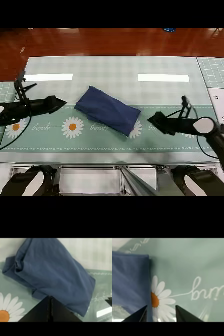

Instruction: Fold the shirts.

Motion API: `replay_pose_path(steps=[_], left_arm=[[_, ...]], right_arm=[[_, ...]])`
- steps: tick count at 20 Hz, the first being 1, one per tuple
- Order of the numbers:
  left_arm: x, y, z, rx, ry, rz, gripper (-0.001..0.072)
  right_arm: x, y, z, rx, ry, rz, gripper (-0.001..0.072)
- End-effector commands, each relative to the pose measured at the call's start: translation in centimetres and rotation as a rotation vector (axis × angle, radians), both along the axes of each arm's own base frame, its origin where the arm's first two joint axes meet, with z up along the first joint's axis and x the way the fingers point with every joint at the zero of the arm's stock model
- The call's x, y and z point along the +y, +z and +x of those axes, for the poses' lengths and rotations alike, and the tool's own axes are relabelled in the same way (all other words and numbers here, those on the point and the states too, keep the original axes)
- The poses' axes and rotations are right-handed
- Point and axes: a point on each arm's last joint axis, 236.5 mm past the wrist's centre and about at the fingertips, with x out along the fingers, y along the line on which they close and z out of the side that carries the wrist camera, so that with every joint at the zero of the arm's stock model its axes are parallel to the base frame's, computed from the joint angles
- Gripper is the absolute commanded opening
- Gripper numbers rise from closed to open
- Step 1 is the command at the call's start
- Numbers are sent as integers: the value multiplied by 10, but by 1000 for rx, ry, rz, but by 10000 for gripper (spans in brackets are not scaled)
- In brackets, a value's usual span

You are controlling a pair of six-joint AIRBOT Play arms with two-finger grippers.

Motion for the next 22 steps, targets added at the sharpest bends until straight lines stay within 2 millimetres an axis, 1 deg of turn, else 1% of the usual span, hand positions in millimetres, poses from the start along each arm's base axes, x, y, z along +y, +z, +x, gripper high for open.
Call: replay_pose_path(steps=[1,4,7,8,9,10,11,12,13,15,16,18,19,20,21,22], left_arm=[[-8,-11,-6,16,-17,2,19],[-8,-11,-6,15,-17,2,19],[-7,-10,-4,11,-11,4,19],[-7,-10,-3,8,-8,5,19],[-6,-10,-3,6,-5,5,19],[-6,-10,-3,6,-6,5,19],[-6,-10,-3,6,-5,5,19],[-6,-10,-3,6,-6,5,19],[-6,-10,-3,6,-5,5,19],[-5,-10,-1,-1,2,8,19],[-4,-9,0,-4,7,9,19],[-2,-9,3,-13,17,13,19],[-2,-8,4,-15,19,13,19],[-2,-8,4,-15,19,13,19],[-2,-8,4,-15,19,13,19],[-2,-8,4,-15,19,13,19]], right_arm=[[24,-21,6,24,-35,151,406],[46,-32,14,60,1,240,406],[75,-43,18,98,83,244,406],[87,-46,22,102,115,238,406],[97,-47,30,96,132,234,406],[107,-45,40,80,151,234,390],[118,-37,52,51,184,238,250],[130,-23,63,-7,246,247,24],[140,-2,77,-80,298,258,20],[156,49,109,-207,366,269,19],[160,78,126,-268,398,247,19],[159,134,157,-382,431,169,19],[154,159,172,-436,429,119,19],[142,185,187,-485,417,68,18],[126,208,198,-510,394,29,19],[110,226,204,-527,385,3,19]])
